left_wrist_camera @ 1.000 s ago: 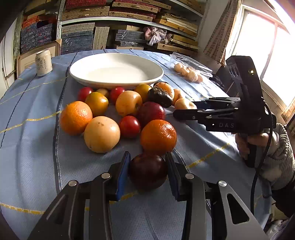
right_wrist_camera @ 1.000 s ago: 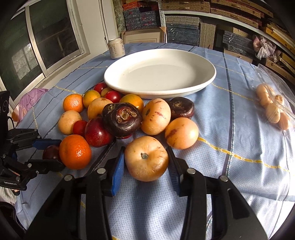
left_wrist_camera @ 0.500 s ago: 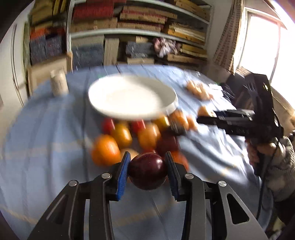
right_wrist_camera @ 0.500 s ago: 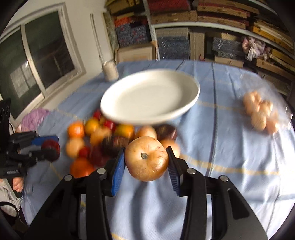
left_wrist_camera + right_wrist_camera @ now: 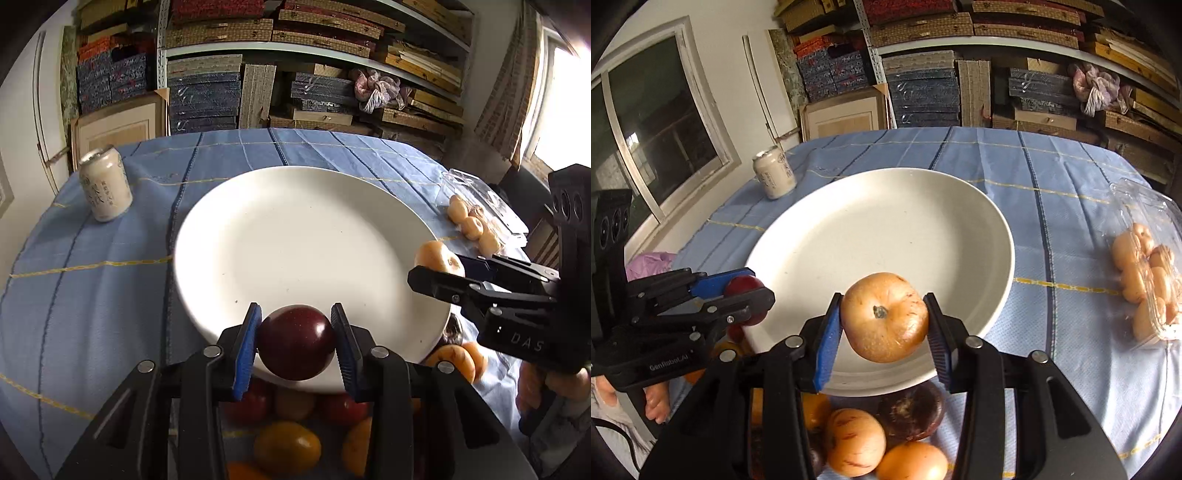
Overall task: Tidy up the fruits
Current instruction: 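Carry both fruits onto the white plate and open both tools to release them, then move both open tools back from the plate toward the fruit pile, then grasp a yellow-brown fruit with the right tool while the left tool grasps an orange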
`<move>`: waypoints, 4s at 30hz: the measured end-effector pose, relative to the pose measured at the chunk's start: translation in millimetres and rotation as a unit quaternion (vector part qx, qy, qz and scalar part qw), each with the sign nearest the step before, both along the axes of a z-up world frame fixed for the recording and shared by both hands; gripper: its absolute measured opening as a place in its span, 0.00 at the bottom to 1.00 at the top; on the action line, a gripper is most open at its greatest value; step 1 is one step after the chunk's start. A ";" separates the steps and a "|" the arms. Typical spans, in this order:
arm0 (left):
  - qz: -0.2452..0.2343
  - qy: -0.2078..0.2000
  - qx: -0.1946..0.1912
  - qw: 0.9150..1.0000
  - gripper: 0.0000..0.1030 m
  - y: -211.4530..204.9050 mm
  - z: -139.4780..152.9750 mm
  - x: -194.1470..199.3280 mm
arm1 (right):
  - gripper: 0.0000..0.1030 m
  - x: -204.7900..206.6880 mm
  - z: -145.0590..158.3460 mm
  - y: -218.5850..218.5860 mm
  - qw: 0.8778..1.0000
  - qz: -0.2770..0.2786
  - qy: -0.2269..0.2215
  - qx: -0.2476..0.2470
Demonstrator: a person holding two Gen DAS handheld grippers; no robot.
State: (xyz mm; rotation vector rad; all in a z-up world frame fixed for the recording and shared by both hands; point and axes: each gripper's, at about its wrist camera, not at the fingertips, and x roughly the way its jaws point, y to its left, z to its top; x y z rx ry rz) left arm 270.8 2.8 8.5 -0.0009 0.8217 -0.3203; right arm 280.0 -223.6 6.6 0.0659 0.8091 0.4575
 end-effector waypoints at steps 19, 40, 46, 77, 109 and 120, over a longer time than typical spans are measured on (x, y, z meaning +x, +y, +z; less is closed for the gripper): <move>0.015 -0.040 0.019 0.999 0.60 17.8 27.9 -51.0 | 0.44 -36.8 26.8 -16.7 0.999 -0.012 -0.038 0.020; 0.059 -0.015 -0.026 0.998 0.63 69.5 -19.3 -115.5 | 0.58 -112.8 -12.5 -62.6 1.000 -0.016 -0.011 0.013; 0.057 -0.005 -0.018 0.998 0.66 65.8 -27.2 -107.3 | 0.64 -111.4 -13.2 -59.9 1.000 -0.016 -0.011 0.010; 0.022 -0.013 -0.022 0.999 0.46 61.5 -28.3 -109.6 | 0.67 -105.7 -24.5 -58.8 1.000 -0.011 0.013 -0.009; 0.069 -0.024 -0.018 0.997 0.46 79.8 -21.5 -116.3 | 0.43 -82.9 -43.1 -25.7 0.994 0.032 0.021 -0.099; 0.080 -0.028 -0.025 0.996 0.46 80.2 -15.1 -110.9 | 0.39 -94.7 -23.1 -56.8 0.999 0.008 0.001 -0.052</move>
